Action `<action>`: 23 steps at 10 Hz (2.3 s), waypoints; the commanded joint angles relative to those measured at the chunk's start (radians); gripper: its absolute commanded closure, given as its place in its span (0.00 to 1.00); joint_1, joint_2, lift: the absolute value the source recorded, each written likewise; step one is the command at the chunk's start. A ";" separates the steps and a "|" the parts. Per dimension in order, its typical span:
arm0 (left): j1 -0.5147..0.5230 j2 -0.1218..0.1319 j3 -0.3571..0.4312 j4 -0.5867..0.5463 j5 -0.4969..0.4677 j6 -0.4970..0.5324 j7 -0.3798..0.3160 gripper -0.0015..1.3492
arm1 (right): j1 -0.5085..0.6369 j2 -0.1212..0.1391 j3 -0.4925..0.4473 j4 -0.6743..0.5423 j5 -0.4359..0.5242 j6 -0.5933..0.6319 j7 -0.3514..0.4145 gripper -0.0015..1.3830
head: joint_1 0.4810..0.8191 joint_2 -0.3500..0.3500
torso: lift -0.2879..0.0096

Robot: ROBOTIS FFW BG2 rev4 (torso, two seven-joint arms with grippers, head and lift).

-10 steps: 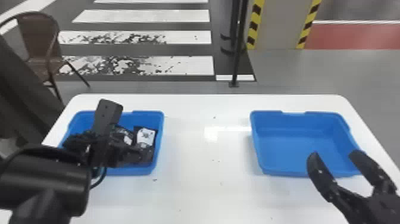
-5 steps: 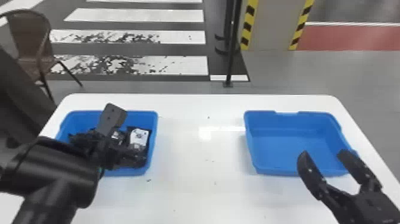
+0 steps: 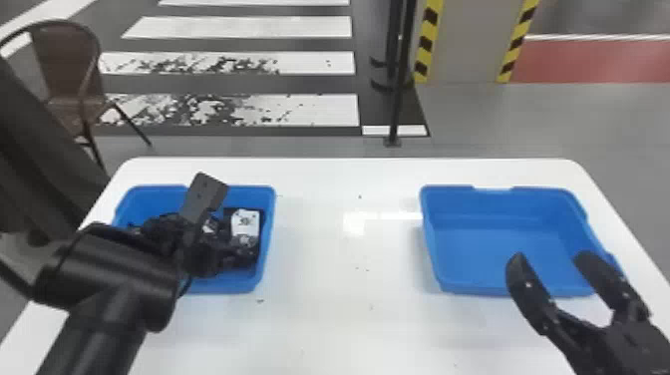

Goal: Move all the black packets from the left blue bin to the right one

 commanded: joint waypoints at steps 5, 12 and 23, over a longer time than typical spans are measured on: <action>0.045 -0.009 0.049 -0.014 -0.081 -0.226 -0.010 0.90 | 0.005 -0.001 0.001 -0.005 -0.010 0.000 0.000 0.09 | 0.63 0.52 | 0.50; 0.440 -0.031 0.157 -0.603 0.060 -0.233 -0.056 0.90 | -0.118 -0.032 0.001 -0.017 -0.138 0.295 0.163 0.09 | 0.63 0.57 | 0.50; 0.398 -0.011 -0.077 -0.557 0.280 -0.371 -0.052 0.90 | -0.503 -0.147 0.225 0.344 -0.461 0.474 0.172 0.09 | 0.63 0.48 | 0.50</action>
